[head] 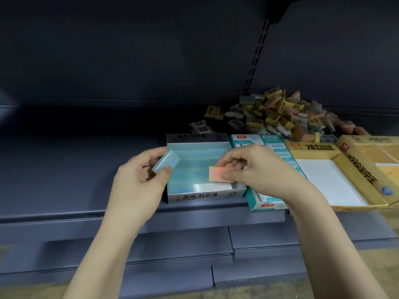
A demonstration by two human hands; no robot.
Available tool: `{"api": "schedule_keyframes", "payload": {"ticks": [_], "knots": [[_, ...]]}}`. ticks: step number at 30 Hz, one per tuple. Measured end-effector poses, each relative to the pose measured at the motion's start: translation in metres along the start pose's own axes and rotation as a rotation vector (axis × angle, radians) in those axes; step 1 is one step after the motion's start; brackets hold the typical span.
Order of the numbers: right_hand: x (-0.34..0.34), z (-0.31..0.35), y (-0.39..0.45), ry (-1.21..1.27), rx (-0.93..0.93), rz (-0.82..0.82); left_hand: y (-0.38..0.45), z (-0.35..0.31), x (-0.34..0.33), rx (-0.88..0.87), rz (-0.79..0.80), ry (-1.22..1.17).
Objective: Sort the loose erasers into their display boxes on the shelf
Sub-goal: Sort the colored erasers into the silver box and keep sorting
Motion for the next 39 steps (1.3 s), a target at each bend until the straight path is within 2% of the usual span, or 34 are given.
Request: {"api": "schedule_keyframes", "payload": {"ticks": [8, 15, 20, 25, 28, 33, 39], "knots": [[0.008, -0.011, -0.003, 0.022, -0.036, -0.067, 0.000, -0.004, -0.005, 0.003, 0.017, 0.129], [0.017, -0.023, -0.008, 0.064, -0.065, -0.147, -0.002, -0.007, -0.023, 0.019, 0.071, 0.075], [0.024, -0.031, -0.012, 0.117, -0.082, -0.208, -0.003, -0.007, -0.040, 0.030, 0.186, 0.138], [0.027, -0.039, -0.014, 0.115, -0.106, -0.237, -0.002, -0.005, -0.043, 0.011, 0.132, 0.194], [0.027, -0.043, -0.014, 0.099, -0.102, -0.238, -0.002, -0.006, -0.047, -0.019, 0.114, 0.334], [0.026, -0.046, -0.013, 0.110, -0.098, -0.240, -0.002, -0.001, -0.060, 0.016, 0.204, 0.589], [0.022, -0.048, -0.010, 0.148, -0.091, -0.244, 0.003, -0.002, -0.062, -0.048, 0.244, 0.759]]}}
Point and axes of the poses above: each hand's wrist, its own y-axis towards the middle knuckle, its own x-axis out of the back of the hand, z = x × y, the point moved 10 cm from there along y, towards the middle knuckle, and after that the axes turned 13 degrees about -y, right-handed, at the moved point
